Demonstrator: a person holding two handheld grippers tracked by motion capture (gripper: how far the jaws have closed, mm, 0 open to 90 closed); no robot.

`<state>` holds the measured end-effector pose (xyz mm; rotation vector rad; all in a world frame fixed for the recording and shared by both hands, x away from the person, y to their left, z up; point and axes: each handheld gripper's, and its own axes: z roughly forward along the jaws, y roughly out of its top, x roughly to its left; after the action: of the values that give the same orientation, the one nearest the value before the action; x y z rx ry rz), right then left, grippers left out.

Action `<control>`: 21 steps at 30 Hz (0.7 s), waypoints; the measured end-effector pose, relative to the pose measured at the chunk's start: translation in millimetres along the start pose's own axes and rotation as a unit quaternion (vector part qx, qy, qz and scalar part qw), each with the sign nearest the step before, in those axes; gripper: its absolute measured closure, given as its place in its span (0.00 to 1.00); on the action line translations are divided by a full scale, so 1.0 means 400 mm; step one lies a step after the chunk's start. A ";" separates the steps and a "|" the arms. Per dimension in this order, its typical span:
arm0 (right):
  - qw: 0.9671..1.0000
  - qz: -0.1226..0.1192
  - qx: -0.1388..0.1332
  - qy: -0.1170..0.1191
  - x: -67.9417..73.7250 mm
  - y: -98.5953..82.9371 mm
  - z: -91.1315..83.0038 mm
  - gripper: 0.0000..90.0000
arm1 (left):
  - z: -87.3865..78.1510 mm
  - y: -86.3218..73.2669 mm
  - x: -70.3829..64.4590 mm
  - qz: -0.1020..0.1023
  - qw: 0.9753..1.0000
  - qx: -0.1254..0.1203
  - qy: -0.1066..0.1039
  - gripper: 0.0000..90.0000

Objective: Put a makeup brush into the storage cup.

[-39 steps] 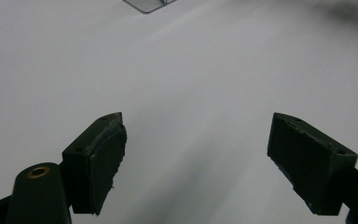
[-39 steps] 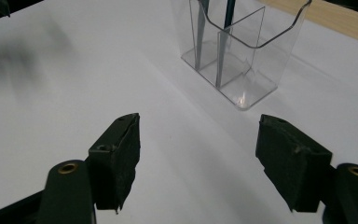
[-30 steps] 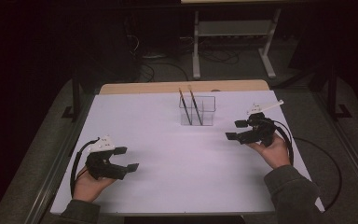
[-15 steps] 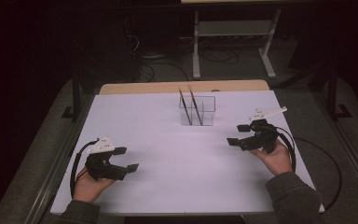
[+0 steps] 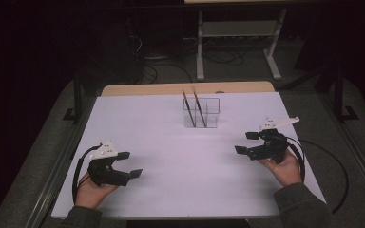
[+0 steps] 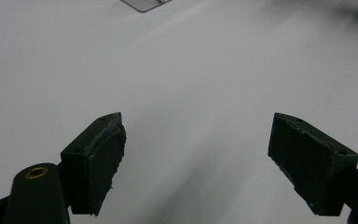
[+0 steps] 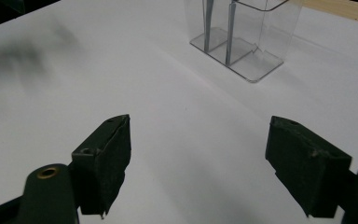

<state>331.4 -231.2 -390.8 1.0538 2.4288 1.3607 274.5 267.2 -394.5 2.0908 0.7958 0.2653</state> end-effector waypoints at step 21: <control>1.000 -0.001 -0.009 -0.021 0.017 -0.050 -0.031 0.20 | -0.012 -0.022 -0.007 -0.003 1.000 0.003 0.005 0.20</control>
<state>311.0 -241.9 -398.4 1.0631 2.3827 1.3446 266.3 272.4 -398.3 2.0932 0.8101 0.2698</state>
